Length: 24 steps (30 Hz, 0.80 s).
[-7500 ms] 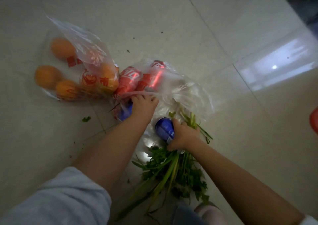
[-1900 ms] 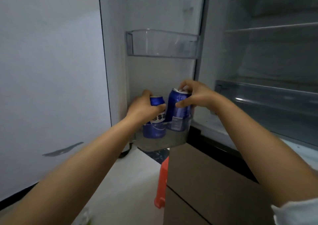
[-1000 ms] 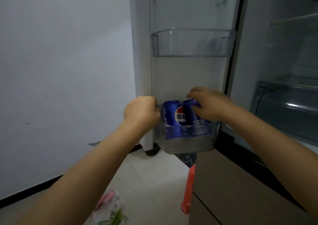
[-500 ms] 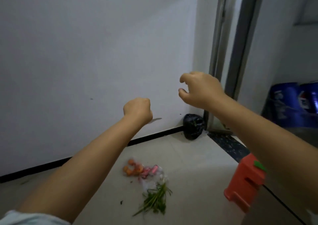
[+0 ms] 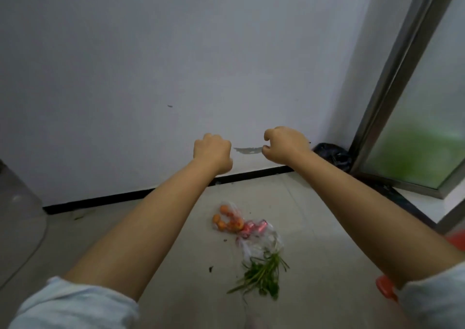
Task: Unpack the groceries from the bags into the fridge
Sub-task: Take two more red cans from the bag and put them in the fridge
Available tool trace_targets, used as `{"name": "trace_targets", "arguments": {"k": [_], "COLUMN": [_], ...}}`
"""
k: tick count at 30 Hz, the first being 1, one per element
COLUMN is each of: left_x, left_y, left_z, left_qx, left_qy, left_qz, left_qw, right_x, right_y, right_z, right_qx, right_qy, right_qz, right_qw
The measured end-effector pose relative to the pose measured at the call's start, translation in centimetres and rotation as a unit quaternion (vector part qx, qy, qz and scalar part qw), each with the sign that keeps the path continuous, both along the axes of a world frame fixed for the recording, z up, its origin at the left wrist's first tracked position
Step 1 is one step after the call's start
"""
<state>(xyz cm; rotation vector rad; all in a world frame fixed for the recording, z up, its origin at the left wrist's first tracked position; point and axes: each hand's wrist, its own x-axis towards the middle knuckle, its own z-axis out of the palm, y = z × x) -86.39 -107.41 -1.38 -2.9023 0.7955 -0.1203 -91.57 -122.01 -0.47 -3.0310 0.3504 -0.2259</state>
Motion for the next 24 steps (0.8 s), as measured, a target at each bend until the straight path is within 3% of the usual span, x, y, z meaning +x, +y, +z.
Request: {"name": "trace_targets", "arguments": {"k": [10,18,24], "left_x": [19.2,30.7,36.3], "left_y": [-4.2,-6.3,-8.0], "left_z": [-10.8,-23.0,-34.2], "left_qx": [0.056,0.126,0.161], "left_qy": [0.146,0.264,0.289], "left_qz": [-0.017,-0.084,-0.187], "left_qw": [0.987,0.952,0.925], "right_x": [19.4,26.4,28.4], "right_y": [-6.4,-8.5,-8.6], "right_z": [-12.0,-25.7,-37.9], "right_qx": [0.08,0.163,0.234], "right_qy": [0.13,0.258,0.286], "right_qz": [-0.027,-0.131,-0.255], "right_qw": [0.988,0.943,0.893]}}
